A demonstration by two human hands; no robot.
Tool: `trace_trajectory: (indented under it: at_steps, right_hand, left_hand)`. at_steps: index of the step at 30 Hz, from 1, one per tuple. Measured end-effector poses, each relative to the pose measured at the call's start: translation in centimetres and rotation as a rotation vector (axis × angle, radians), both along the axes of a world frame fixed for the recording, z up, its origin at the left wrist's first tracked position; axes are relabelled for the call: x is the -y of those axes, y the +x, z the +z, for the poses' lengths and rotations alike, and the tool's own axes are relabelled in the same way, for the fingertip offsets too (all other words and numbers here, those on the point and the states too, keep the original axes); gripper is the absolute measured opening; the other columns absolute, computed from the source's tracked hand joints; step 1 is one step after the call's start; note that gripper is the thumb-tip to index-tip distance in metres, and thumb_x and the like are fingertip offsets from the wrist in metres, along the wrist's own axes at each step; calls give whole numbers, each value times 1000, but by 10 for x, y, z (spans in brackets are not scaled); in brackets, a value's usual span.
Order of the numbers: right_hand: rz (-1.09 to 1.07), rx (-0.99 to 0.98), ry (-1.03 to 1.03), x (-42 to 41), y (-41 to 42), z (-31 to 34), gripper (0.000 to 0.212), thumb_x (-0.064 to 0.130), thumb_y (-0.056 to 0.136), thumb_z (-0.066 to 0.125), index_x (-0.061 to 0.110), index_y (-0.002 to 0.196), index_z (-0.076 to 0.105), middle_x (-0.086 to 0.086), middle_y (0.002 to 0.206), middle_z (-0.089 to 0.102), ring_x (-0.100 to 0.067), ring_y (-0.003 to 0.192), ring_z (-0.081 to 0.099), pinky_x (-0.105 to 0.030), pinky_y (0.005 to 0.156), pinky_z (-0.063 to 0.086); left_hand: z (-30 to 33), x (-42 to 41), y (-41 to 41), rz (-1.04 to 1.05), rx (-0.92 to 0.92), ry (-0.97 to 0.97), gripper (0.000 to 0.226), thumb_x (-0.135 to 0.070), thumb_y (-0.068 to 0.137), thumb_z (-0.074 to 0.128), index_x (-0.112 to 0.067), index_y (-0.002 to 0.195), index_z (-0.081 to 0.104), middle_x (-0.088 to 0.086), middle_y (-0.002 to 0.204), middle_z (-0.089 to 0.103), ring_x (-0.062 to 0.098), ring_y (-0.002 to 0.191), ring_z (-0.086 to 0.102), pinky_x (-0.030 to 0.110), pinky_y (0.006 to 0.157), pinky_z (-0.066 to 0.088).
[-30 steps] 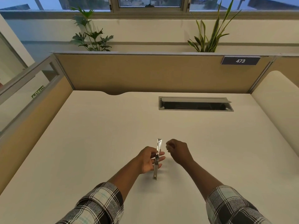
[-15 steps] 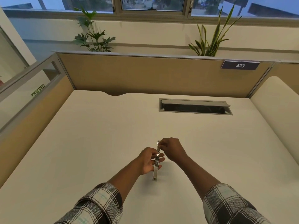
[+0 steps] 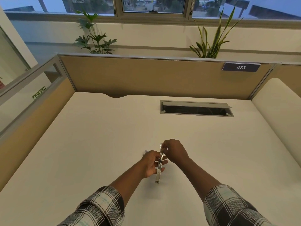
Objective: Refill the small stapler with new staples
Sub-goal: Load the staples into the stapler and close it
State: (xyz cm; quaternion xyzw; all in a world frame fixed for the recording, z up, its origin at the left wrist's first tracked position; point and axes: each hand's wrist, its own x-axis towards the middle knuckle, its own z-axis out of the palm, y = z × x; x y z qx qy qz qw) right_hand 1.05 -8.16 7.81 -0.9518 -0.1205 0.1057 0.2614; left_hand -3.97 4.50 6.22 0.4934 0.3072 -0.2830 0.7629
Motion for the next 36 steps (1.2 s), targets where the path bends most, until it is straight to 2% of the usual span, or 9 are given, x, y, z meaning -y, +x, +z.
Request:
trace_trajectory:
  at_steps: [3, 7, 10, 16, 20, 23, 28, 36]
  right_hand:
    - [-82, -24, 69, 2, -3, -3, 16, 15, 80, 68, 14, 96, 68, -4, 97, 70, -19, 87, 62, -25, 66, 40]
    - [-202, -221, 300, 3, -5, -4, 41, 11, 75, 72, 15, 114, 59, -2, 88, 70, -6, 73, 62, -11, 54, 40]
    - [-237, -337, 389, 5, -6, -6, 52, 11, 75, 72, 16, 123, 53, 3, 77, 70, -3, 65, 64, -16, 58, 42]
    - [-275, -390, 475, 9, -6, -6, 49, 5, 72, 65, 16, 119, 60, 3, 65, 69, -1, 48, 59, -24, 61, 45]
    - [-281, -356, 476, 9, -7, -7, 40, 6, 76, 61, 14, 115, 60, -9, 83, 75, -14, 65, 67, -24, 63, 46]
    - [-303, -298, 478, 9, -8, -5, 26, 13, 84, 60, 14, 110, 60, -11, 91, 74, -21, 77, 72, -23, 62, 47]
    - [-325, -248, 466, 9, -9, -3, 14, 23, 90, 58, 15, 100, 61, -7, 84, 75, -13, 68, 71, -15, 54, 41]
    - [-292, -262, 478, 7, -9, -5, 12, 21, 87, 58, 18, 98, 61, -3, 81, 75, -11, 69, 72, -19, 61, 43]
  left_hand:
    - [-1, -1, -2, -6, 1, -1, 22, -10, 88, 47, -8, 106, 60, 8, 102, 73, 20, 95, 69, 36, 73, 52]
    - [0, -2, -3, -17, 12, -13, 20, -12, 88, 47, -9, 100, 63, 8, 101, 73, 20, 94, 70, 36, 78, 51]
    - [2, -3, -4, -19, 26, -27, 21, -13, 88, 46, -11, 97, 65, 7, 97, 74, 21, 94, 70, 36, 77, 51]
    - [1, -4, -7, -46, 47, -43, 16, -13, 82, 52, -11, 88, 66, 7, 99, 74, 22, 94, 69, 35, 75, 50]
    - [1, -3, -8, -54, 77, -22, 17, -12, 80, 57, -13, 84, 73, 6, 97, 75, 22, 92, 71, 35, 74, 52]
    - [2, -3, -9, -84, 82, -11, 23, -13, 80, 57, -17, 75, 80, 4, 96, 76, 20, 92, 72, 35, 76, 52]
    - [2, -2, -10, -103, 93, 9, 24, -20, 80, 57, -19, 81, 80, 4, 96, 77, 19, 89, 73, 35, 77, 53]
    - [2, -4, -8, -107, 96, 109, 29, -30, 89, 55, -20, 81, 81, 6, 96, 78, 23, 92, 74, 37, 74, 54]
